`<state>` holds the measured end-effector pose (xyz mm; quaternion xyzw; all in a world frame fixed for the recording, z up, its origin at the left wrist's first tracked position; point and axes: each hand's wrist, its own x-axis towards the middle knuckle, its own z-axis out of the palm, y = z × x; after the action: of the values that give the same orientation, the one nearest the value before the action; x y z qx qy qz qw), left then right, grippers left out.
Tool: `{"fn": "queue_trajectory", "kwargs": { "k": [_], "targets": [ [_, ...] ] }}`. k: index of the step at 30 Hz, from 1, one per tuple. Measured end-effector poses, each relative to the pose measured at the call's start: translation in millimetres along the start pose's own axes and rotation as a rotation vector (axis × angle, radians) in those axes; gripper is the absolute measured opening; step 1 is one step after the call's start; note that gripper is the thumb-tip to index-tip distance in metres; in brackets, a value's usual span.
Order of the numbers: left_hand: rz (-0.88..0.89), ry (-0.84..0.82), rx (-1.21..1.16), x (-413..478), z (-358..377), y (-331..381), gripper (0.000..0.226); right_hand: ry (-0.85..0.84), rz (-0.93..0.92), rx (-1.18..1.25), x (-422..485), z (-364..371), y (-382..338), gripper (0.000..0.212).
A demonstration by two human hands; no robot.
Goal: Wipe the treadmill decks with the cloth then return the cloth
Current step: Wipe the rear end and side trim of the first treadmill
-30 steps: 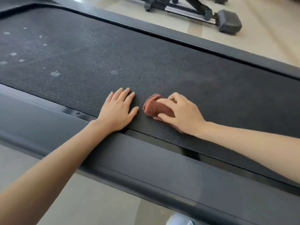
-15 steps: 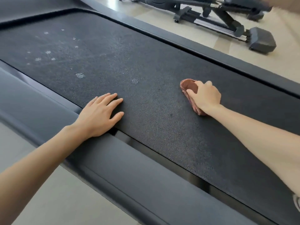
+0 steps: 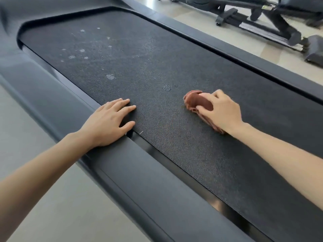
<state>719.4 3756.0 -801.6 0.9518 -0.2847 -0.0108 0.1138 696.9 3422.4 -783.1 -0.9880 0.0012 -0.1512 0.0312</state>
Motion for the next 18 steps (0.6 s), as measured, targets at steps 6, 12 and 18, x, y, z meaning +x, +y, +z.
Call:
{"fn": "queue_trajectory", "kwargs": {
  "k": [6,12,18],
  "targets": [
    [-0.004,-0.023,0.022,1,0,0,0.057,0.006,-0.061,-0.024,6,11,-67,0.044],
    [-0.014,-0.030,0.021,0,-1,1,0.070,0.056,-0.655,0.144,-54,-2,-79,0.044],
    [-0.019,-0.023,0.023,0,-1,2,0.069,-0.027,-0.018,0.011,24,8,1,0.046]
  ]
}}
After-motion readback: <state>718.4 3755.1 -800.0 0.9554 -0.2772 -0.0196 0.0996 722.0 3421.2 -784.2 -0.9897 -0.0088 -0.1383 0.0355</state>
